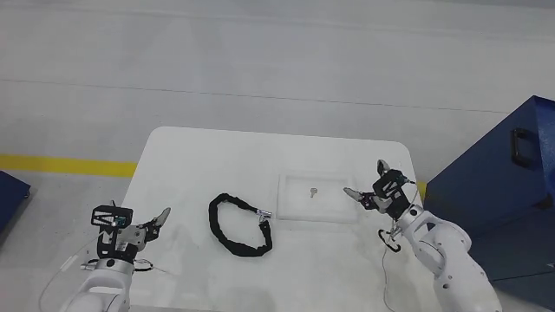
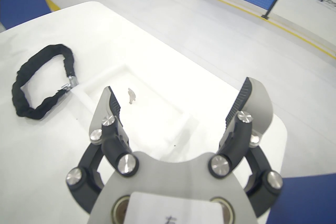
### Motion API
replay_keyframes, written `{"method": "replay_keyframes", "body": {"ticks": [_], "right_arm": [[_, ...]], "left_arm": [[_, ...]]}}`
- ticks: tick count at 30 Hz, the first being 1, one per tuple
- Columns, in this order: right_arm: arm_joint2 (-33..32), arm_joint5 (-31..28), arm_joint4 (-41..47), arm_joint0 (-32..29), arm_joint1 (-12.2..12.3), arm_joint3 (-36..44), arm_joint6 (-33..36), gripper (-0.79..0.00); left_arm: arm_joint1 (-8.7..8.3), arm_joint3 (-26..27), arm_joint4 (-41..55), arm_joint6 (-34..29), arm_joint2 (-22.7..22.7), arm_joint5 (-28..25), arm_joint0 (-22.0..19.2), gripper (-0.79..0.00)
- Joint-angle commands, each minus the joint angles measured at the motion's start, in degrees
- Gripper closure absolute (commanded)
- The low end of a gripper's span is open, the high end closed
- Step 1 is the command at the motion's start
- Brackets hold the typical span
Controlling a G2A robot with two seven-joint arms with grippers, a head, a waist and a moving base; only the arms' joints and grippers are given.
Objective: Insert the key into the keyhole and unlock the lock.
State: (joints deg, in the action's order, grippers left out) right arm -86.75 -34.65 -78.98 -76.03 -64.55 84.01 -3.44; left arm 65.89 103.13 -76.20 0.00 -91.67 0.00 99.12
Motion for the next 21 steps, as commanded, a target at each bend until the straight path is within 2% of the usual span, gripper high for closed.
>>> {"method": "replay_keyframes", "body": {"ticks": [1,9,21], "right_arm": [[1.22,-2.78,-0.02,3.88,-0.02,-4.15,0.37,-0.785],[9.55,-9.52,-0.74,16.93,-1.15,-20.03,1.03,-0.785],[22.59,-12.17,-7.09,27.06,-4.07,-34.71,-4.11,-0.785]], "left_arm": [[0.0,0.0,0.0,0.0,0.0,0.0,0.0,-0.785],[0.0,0.0,0.0,0.0,0.0,0.0,0.0,-0.785],[0.0,0.0,0.0,0.0,0.0,0.0,0.0,-0.785]]}}
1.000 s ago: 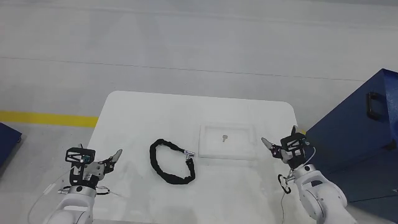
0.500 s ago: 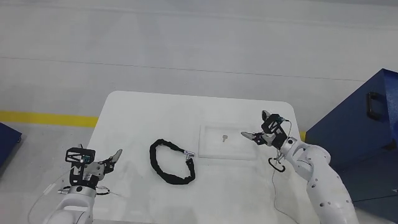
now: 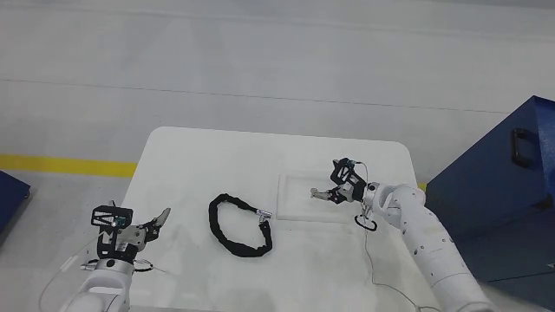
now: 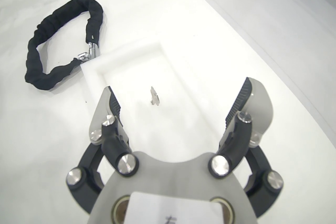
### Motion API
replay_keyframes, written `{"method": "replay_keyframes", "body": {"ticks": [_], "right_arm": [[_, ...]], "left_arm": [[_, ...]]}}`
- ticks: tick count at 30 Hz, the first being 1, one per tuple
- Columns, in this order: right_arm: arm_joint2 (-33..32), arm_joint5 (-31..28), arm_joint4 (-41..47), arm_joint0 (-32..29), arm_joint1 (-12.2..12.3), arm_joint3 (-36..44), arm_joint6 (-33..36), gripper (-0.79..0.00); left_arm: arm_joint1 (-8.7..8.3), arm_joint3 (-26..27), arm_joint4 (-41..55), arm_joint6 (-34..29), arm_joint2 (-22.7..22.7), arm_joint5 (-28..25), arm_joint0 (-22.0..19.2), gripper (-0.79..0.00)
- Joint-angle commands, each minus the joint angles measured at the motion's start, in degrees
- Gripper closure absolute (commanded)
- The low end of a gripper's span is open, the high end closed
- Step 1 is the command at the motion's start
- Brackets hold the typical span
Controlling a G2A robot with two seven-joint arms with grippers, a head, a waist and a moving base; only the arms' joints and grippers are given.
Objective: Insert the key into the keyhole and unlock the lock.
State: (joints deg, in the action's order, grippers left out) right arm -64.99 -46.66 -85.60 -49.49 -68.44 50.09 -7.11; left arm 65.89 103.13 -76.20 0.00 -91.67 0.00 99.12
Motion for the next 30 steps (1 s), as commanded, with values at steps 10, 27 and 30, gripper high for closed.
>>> {"method": "replay_keyframes", "body": {"ticks": [10,27,30], "right_arm": [[7.99,0.67,-5.64,4.98,-2.24,-9.52,-5.86,-0.582],[12.56,1.61,-7.95,8.57,-3.96,-17.66,-10.95,-0.317],[13.15,1.53,-8.46,8.92,-4.1,-18.32,-11.72,-0.246]], "left_arm": [[0.0,0.0,0.0,0.0,0.0,0.0,0.0,-0.785],[0.0,0.0,0.0,0.0,0.0,0.0,0.0,-0.785],[0.0,0.0,0.0,0.0,0.0,0.0,0.0,-0.785]]}}
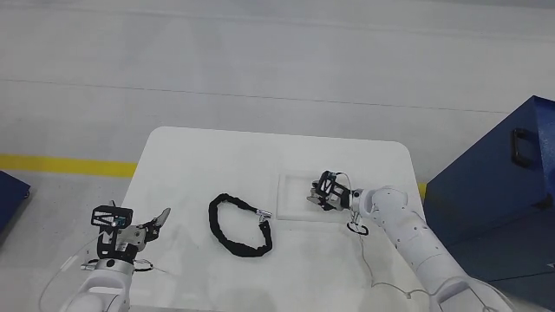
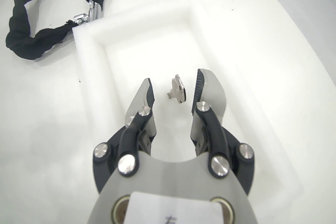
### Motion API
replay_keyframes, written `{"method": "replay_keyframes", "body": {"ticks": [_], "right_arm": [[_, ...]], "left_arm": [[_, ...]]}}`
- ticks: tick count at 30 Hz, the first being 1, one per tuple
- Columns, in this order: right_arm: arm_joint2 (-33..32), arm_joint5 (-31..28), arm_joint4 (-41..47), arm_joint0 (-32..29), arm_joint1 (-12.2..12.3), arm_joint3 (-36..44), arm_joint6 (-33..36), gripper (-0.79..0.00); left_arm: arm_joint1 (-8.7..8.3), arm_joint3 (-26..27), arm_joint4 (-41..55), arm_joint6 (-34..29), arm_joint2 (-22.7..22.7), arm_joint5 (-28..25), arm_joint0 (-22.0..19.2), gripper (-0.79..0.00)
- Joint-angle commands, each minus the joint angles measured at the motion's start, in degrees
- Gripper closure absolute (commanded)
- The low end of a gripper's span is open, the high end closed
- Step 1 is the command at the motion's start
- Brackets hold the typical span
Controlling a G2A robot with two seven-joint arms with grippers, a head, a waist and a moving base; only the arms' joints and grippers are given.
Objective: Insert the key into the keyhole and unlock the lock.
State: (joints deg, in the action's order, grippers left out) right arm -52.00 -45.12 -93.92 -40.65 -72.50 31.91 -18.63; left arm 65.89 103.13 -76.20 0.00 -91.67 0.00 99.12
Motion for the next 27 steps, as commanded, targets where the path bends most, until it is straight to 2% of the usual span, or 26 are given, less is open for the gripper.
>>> {"method": "replay_keyframes", "body": {"ticks": [1,4,8,24,27], "right_arm": [[0.35,-0.07,-0.34,0.19,-0.08,-0.31,-0.45,-0.215],[0.82,-0.06,-0.84,0.45,-0.14,-0.78,-1.25,-0.151],[1.34,0.02,-1.7,0.8,-0.1,-1.17,-2.44,0.0],[2.44,0.46,-8.27,0.86,1.84,1.4,-10.62,0.0],[1.89,-1.44,-7.58,0.72,2.31,1.93,-11.28,0.0]], "left_arm": [[0.0,0.0,0.0,0.0,0.0,0.0,0.0,-0.785],[0.0,0.0,0.0,0.0,0.0,0.0,0.0,-0.785],[0.0,0.0,0.0,0.0,0.0,0.0,0.0,-0.785],[0.0,0.0,0.0,0.0,0.0,0.0,0.0,-0.785],[0.0,0.0,0.0,0.0,0.0,0.0,0.0,-0.785]]}}
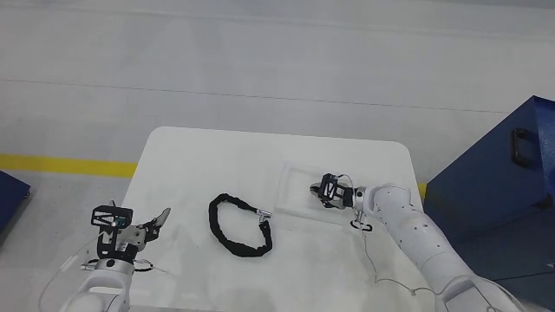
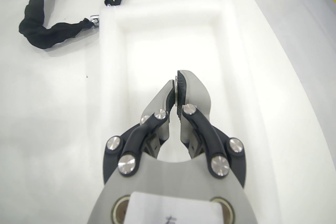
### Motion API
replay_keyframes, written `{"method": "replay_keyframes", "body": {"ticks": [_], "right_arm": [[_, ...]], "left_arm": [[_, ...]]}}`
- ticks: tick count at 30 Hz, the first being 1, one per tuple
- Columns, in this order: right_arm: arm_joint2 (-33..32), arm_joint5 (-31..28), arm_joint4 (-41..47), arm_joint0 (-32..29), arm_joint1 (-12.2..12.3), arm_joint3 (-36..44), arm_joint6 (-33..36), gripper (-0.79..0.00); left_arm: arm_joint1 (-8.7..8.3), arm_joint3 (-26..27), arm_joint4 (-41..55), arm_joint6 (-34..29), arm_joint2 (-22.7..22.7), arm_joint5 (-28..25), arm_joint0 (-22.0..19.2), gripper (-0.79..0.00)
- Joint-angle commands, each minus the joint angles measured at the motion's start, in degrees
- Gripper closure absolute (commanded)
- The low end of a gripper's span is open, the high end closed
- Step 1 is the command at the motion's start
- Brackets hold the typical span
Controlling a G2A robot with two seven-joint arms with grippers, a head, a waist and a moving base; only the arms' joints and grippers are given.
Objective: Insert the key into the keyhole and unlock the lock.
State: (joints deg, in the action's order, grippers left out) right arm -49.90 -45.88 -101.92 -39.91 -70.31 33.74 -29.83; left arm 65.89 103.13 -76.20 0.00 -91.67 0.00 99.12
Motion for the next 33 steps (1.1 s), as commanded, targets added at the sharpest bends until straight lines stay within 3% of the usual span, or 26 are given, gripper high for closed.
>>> {"method": "replay_keyframes", "body": {"ticks": [1,11,22,28,33], "right_arm": [[-0.45,-1.48,0.9,-0.01,0.24,0.34,-0.1,0.0],[-3.04,-4.44,3.45,-2.66,2.21,3.32,-2.68,0.0],[-7.84,-10.64,16.65,-2.56,2.76,4.41,11.07,0.0],[-8.49,-4.3,13.79,-6.7,3.75,11.87,10.52,0.0],[-7.45,9.37,2.47,-12.94,4.98,19.16,1.65,0.0]], "left_arm": [[0.0,0.0,0.0,0.0,0.0,0.0,0.0,-0.785],[0.0,0.0,0.0,0.0,0.0,0.0,0.0,-0.785],[0.0,0.0,0.0,0.0,0.0,0.0,0.0,-0.785],[0.0,0.0,0.0,0.0,0.0,0.0,0.0,-0.785],[0.0,0.0,0.0,0.0,0.0,0.0,0.0,-0.785]]}}
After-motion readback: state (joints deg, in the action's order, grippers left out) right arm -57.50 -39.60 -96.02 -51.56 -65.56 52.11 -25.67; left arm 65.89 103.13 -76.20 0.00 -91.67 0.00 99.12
